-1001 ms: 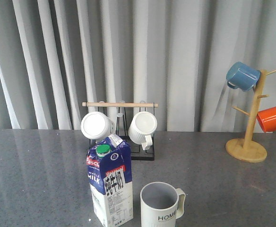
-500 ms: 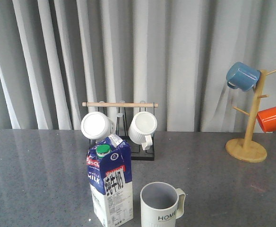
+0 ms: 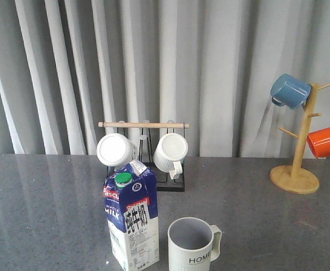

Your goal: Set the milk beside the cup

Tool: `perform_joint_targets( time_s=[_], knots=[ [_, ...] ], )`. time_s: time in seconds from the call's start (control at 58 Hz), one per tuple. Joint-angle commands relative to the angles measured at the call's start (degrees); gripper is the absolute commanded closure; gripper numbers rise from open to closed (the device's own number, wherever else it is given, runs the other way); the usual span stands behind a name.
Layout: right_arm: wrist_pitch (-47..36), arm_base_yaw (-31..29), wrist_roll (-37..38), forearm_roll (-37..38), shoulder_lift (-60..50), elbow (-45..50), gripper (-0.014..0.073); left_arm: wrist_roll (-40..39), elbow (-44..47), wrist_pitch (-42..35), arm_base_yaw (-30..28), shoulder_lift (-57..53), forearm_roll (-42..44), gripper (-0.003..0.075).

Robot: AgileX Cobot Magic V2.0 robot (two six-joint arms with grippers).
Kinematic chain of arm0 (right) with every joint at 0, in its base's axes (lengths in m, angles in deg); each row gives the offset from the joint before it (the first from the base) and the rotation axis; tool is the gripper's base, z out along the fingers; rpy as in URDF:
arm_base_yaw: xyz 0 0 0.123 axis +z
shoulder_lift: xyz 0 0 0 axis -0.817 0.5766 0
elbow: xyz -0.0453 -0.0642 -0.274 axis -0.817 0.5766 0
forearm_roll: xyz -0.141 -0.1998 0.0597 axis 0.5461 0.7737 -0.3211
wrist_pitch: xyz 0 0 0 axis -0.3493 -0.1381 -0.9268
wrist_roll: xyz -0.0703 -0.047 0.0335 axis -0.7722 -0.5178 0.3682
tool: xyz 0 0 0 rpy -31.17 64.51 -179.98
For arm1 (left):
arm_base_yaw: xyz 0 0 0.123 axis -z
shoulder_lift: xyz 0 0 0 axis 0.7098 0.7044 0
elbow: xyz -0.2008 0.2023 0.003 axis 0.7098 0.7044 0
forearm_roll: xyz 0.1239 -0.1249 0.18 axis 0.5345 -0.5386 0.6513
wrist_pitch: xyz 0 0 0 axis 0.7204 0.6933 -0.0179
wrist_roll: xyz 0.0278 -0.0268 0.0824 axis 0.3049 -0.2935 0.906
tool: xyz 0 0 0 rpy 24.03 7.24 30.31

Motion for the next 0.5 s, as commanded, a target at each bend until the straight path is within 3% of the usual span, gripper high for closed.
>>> perform_joint_targets(
  time_s=[0.0,0.276,0.483],
  knots=[
    [-2.76,-2.82,8.86,9.6,-5.77,1.04,0.0598,-0.22,-1.27,-4.29,-0.11,-0.67,-0.48,0.0727],
    [-2.99,-4.67,11.95,9.89,-17.61,10.73,0.0598,-0.22,-1.27,-4.29,-0.11,-0.67,-0.48,0.0727],
    [5.77,-4.8,11.61,9.61,-20.59,10.64,0.0598,-0.22,-1.27,-4.29,-0.11,-0.67,-0.48,0.0727]
  ],
)
